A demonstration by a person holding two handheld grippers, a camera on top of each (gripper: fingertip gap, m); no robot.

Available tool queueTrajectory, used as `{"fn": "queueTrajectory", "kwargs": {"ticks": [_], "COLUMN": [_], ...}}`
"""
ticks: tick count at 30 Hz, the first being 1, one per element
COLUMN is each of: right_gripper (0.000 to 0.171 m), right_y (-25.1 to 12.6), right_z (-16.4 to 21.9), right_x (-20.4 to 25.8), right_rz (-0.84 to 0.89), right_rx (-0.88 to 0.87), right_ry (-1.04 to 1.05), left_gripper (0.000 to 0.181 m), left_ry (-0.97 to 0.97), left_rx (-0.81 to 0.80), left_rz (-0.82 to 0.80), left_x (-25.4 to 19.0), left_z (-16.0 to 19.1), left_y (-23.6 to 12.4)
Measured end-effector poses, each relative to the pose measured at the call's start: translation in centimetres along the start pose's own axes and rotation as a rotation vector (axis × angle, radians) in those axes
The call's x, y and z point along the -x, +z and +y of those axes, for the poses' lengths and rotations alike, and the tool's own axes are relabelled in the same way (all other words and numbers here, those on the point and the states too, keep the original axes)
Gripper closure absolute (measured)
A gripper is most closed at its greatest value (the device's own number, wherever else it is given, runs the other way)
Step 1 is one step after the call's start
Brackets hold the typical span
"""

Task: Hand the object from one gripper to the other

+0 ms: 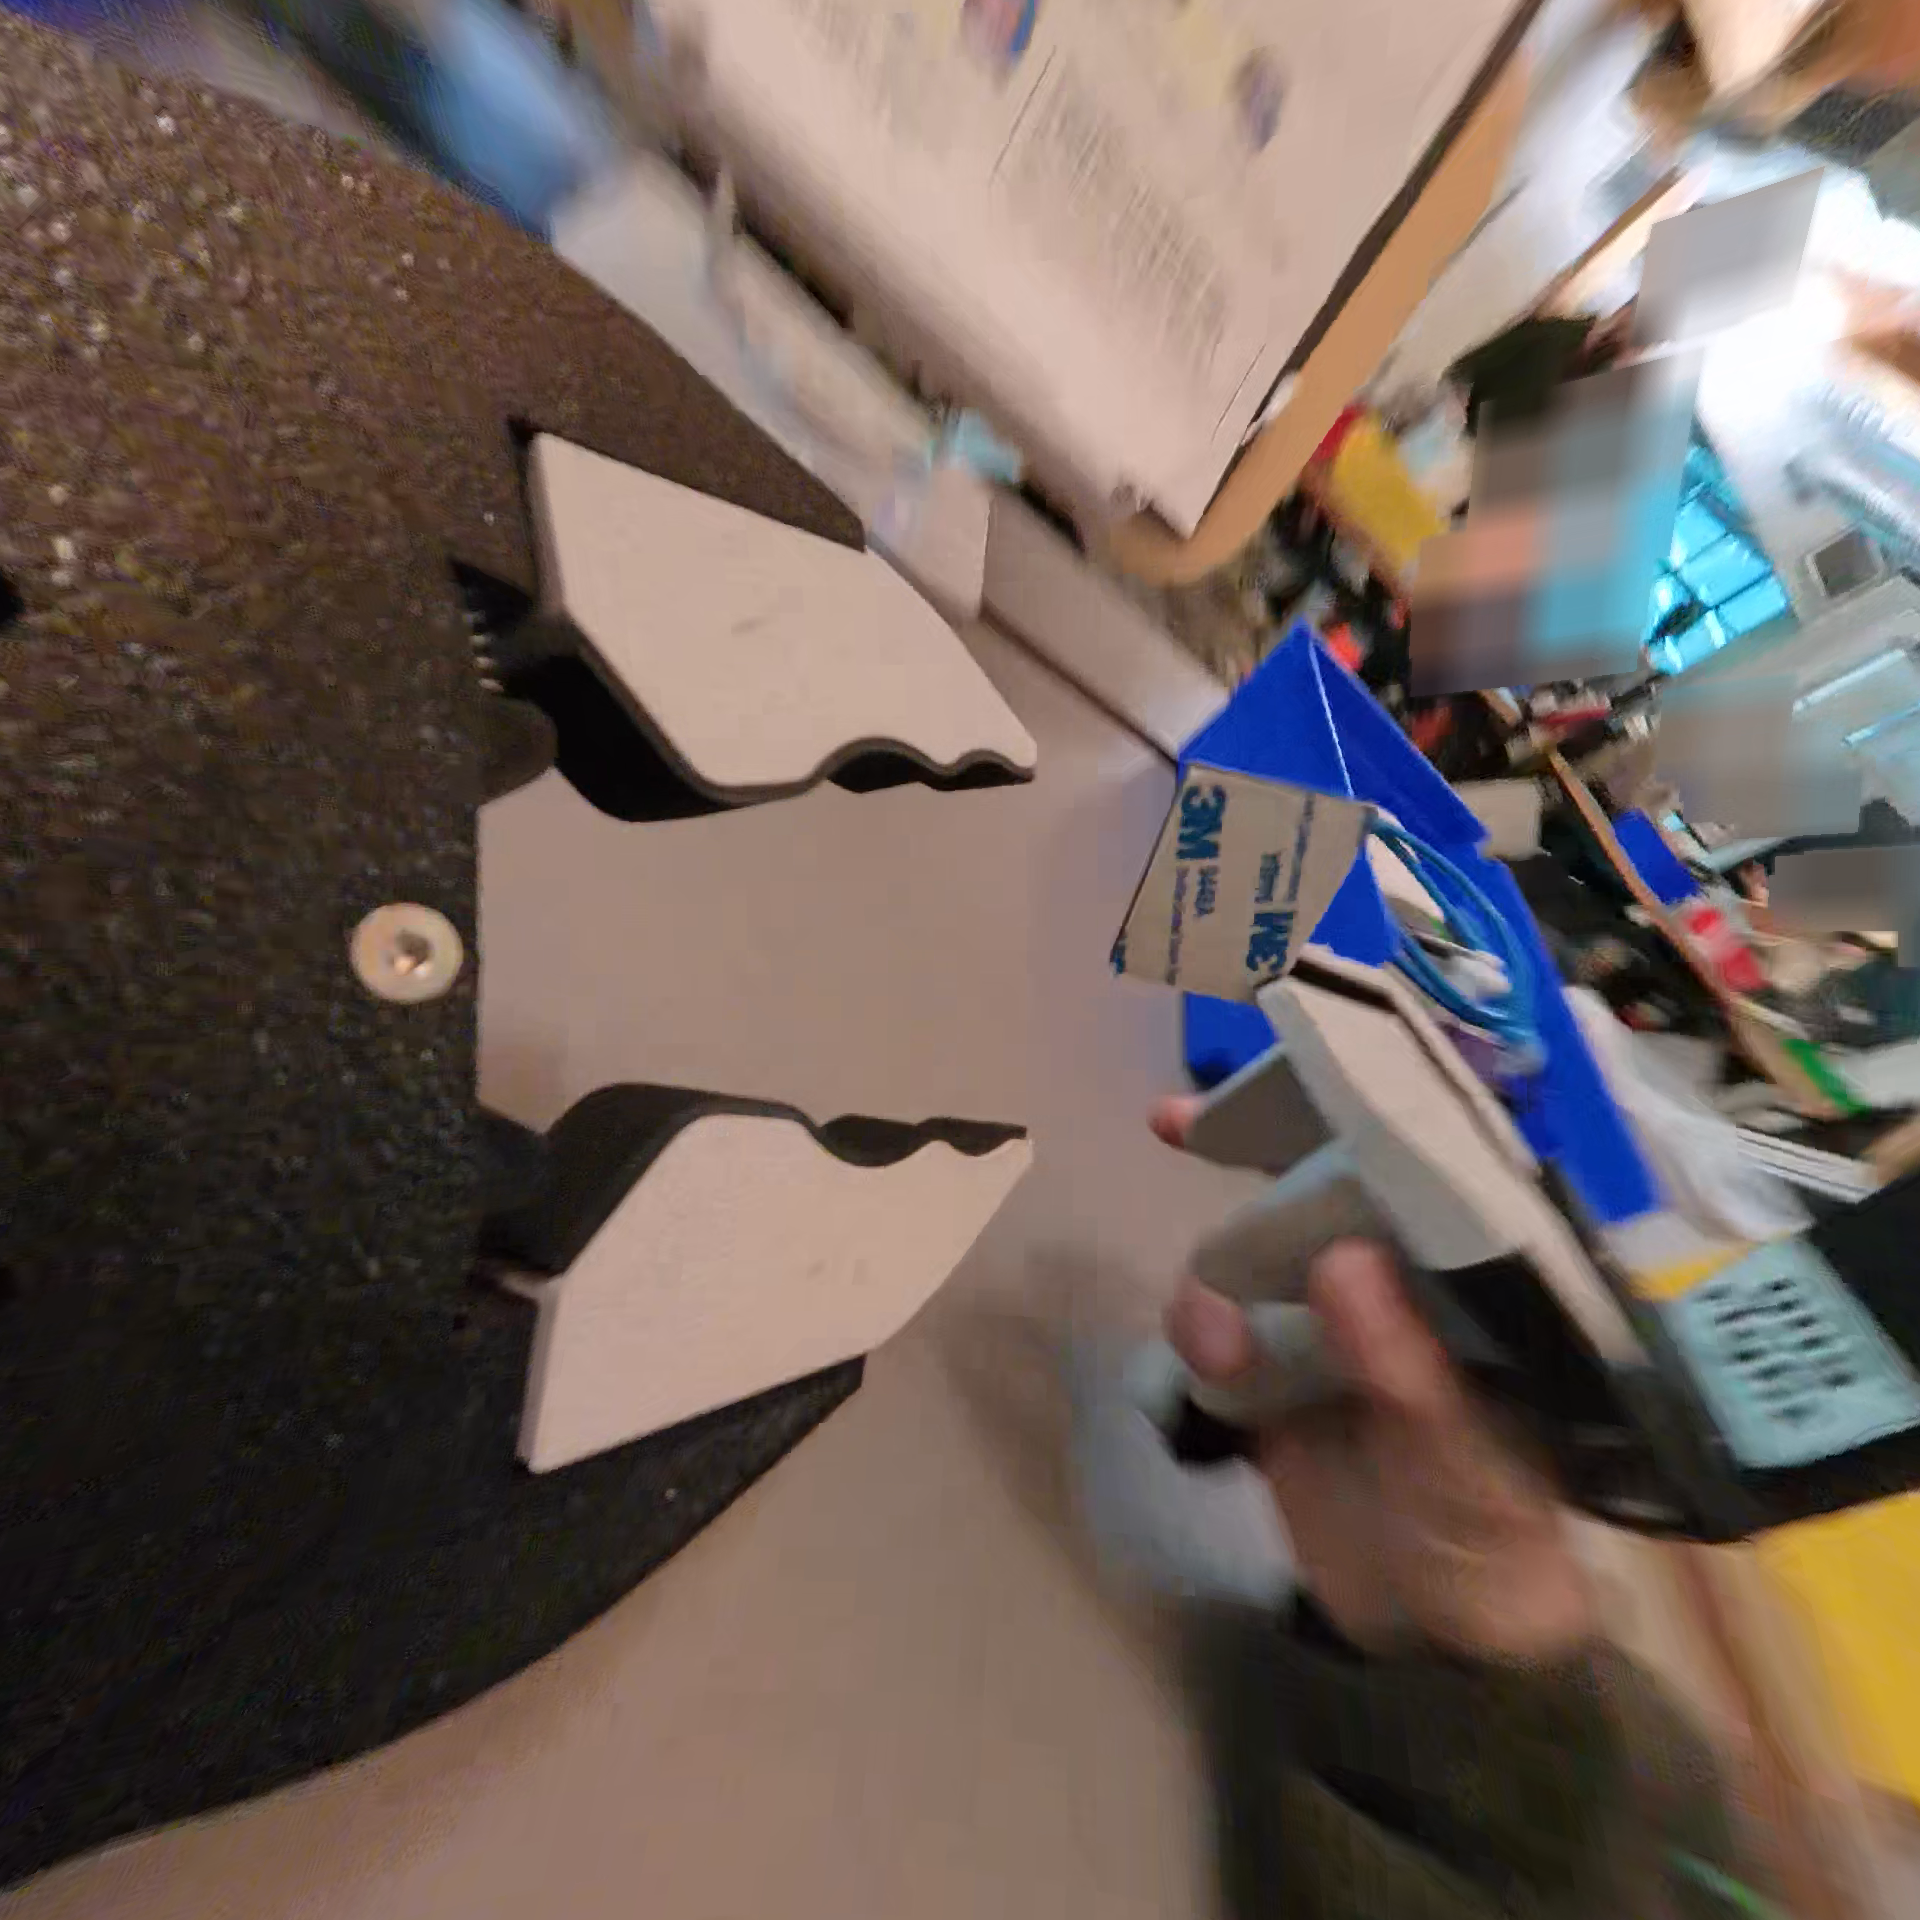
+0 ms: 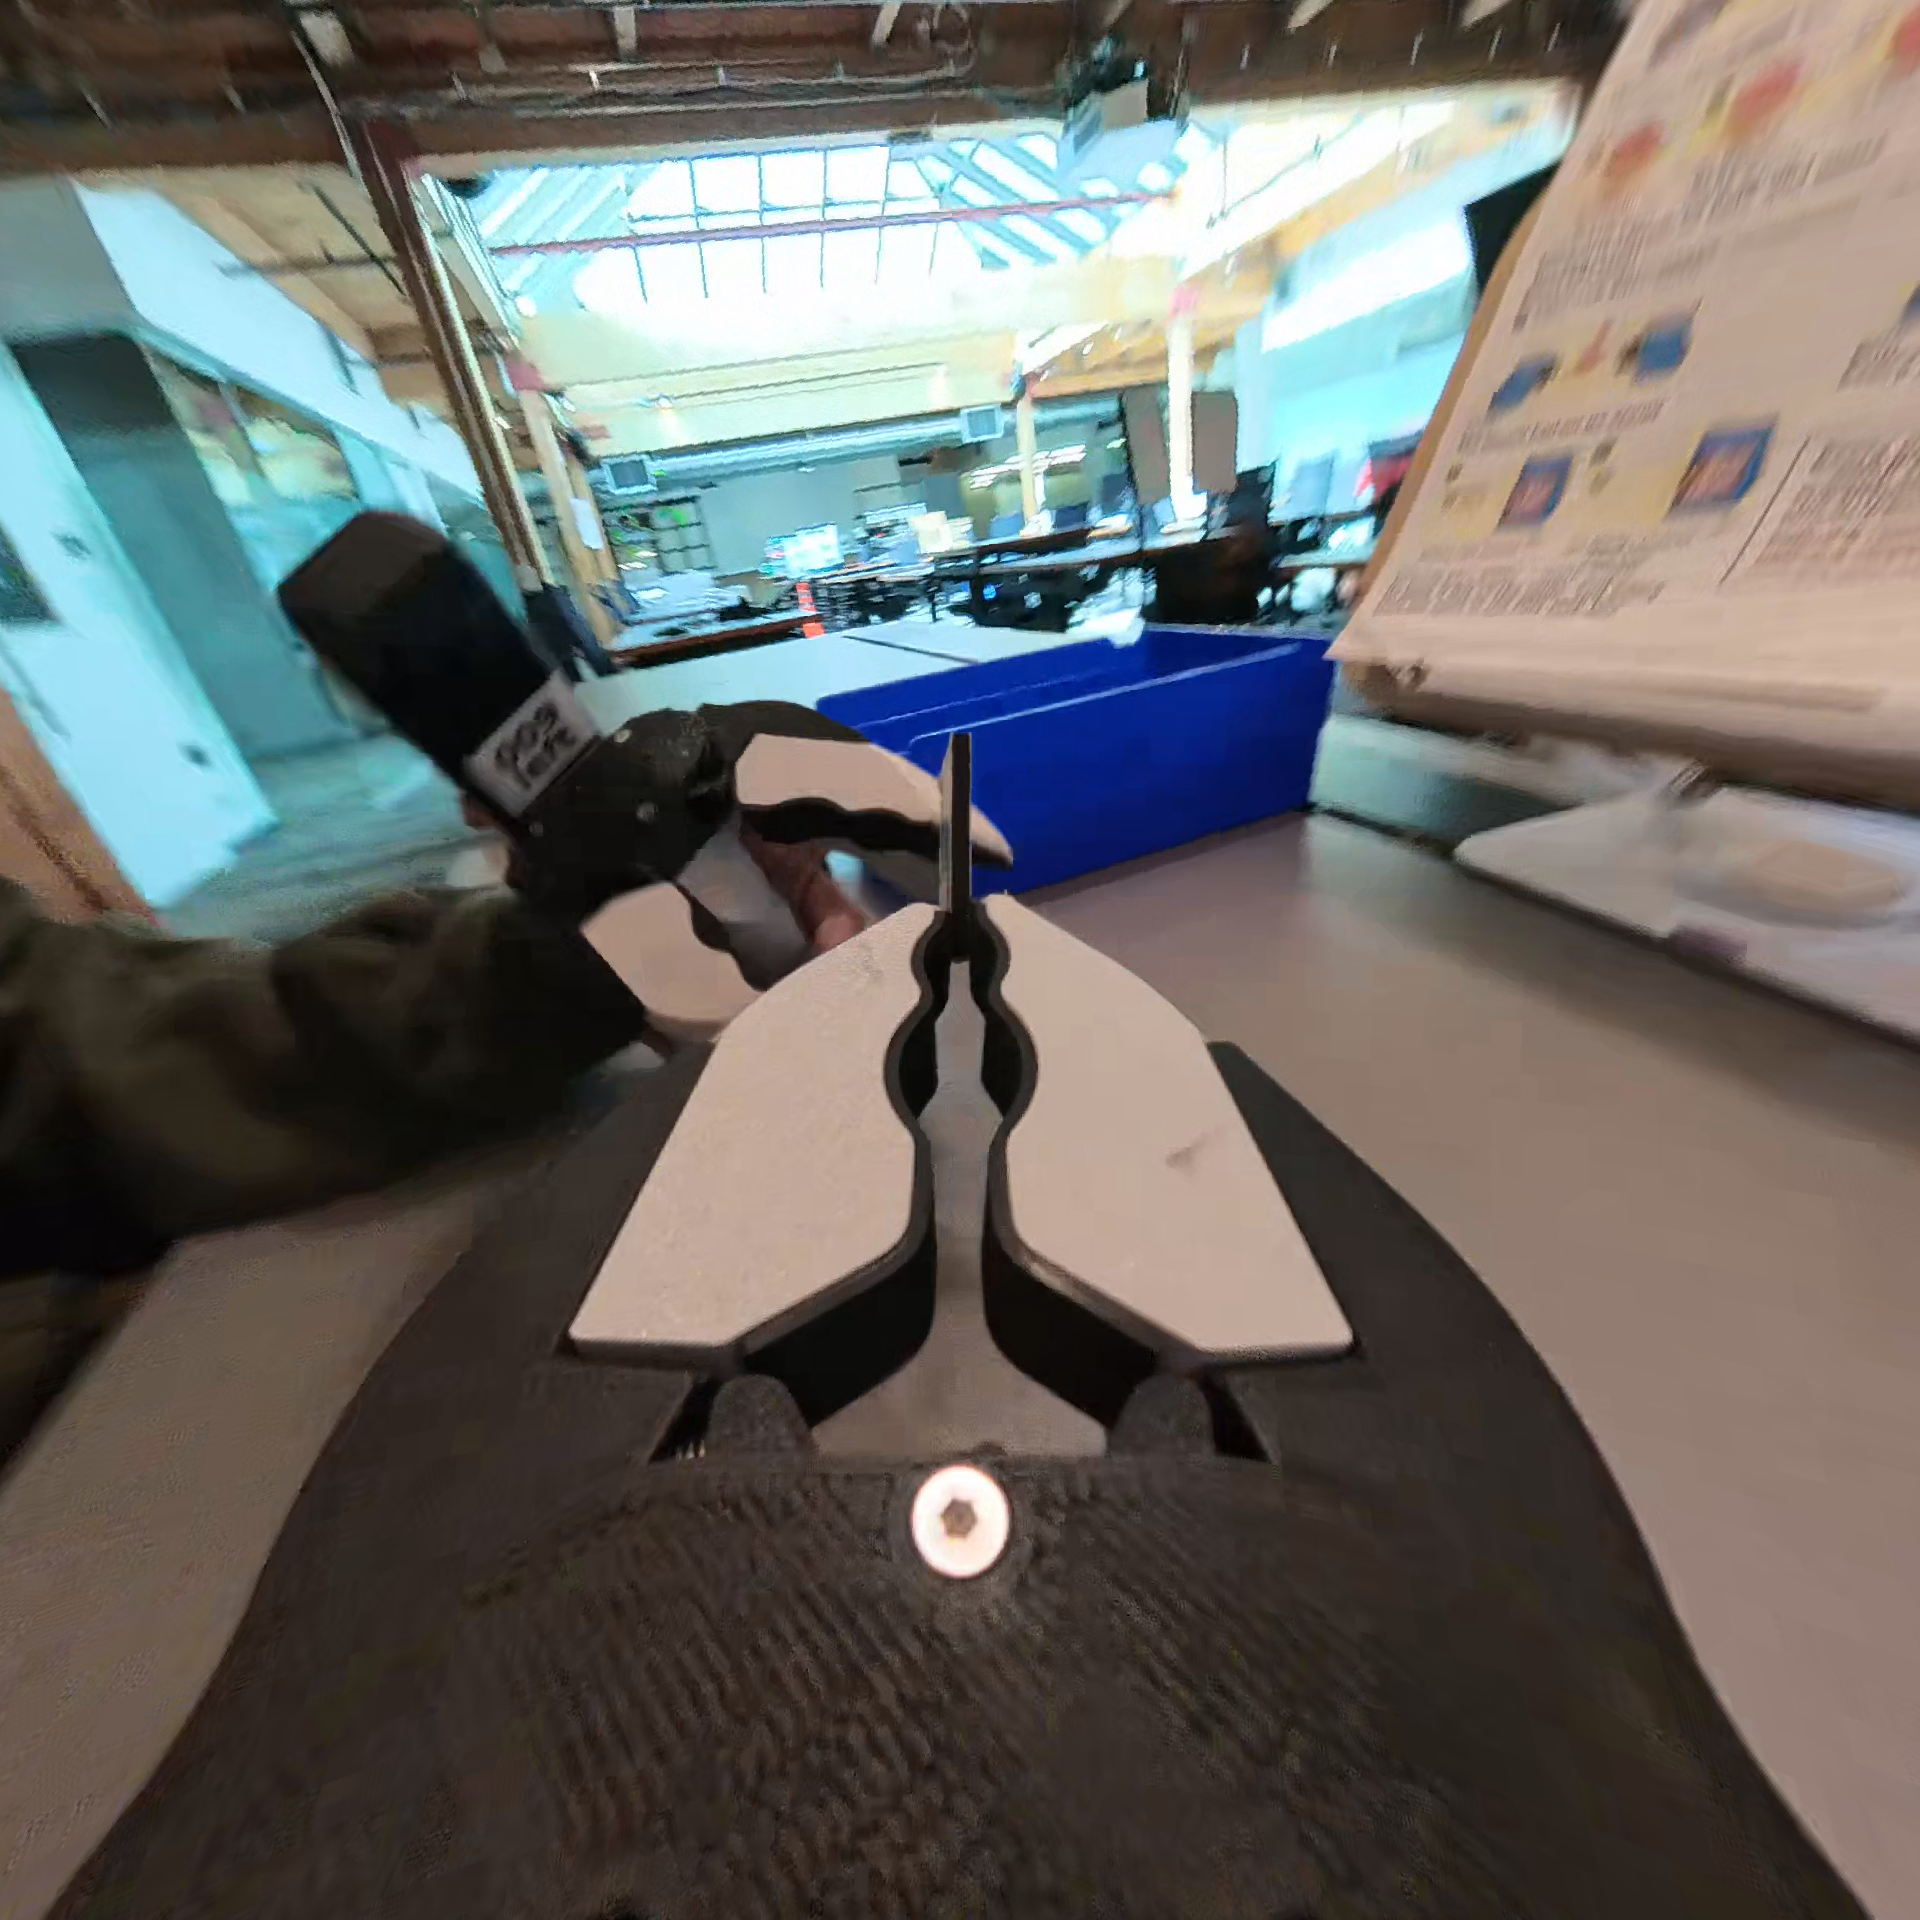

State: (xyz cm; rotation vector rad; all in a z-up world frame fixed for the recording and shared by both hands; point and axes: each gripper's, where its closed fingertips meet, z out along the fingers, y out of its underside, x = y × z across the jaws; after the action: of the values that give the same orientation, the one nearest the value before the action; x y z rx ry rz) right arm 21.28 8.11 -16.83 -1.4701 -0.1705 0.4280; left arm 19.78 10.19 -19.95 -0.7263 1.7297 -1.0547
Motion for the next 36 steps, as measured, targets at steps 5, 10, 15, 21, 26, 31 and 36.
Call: {"fn": "queueTrajectory", "kwargs": {"ticks": [5,10,15,21,26,31,36], "right_gripper": [0.168,0.168,0.161,0.113,0.114,0.138,0.138], "right_y": [0.4,0.9,0.9,1.1,2.0,1.8,1.7], "right_z": [0.0,-0.1,0.5,1.7,2.8,3.2,3.3], "right_x": [2.1,3.9,2.1,-1.3,-1.3,-1.7,-1.4], "right_rz": [-0.038,-0.155,-0.036,0.326,0.381,0.409,0.336], "right_rx": [0.014,-0.021,0.010,0.137,0.175,0.202,0.230], "right_ry": [-0.243,-0.117,-0.135,-0.511,-0.448,-0.457,-0.410], "left_gripper": [0.143,0.167,0.178,0.178,0.178,0.178,0.176], "left_ry": [-0.505,-0.571,-0.570,-0.712,-0.692,-0.681,-0.642], "left_rx": [-0.274,-0.371,-0.320,-0.171,-0.139,-0.139,-0.150], "left_rz": [0.204,0.320,0.248,-0.133,-0.203,-0.186,-0.115], "left_x": [0.2,-0.2,0.3,2.9,1.4,0.6,0.4], "left_z": [-3.3,-4.6,-4.0,-1.5,-2.1,-2.3,-2.4], "left_y": [-1.5,-2.7,-2.0,-0.1,0.9,1.4,1.3]}}
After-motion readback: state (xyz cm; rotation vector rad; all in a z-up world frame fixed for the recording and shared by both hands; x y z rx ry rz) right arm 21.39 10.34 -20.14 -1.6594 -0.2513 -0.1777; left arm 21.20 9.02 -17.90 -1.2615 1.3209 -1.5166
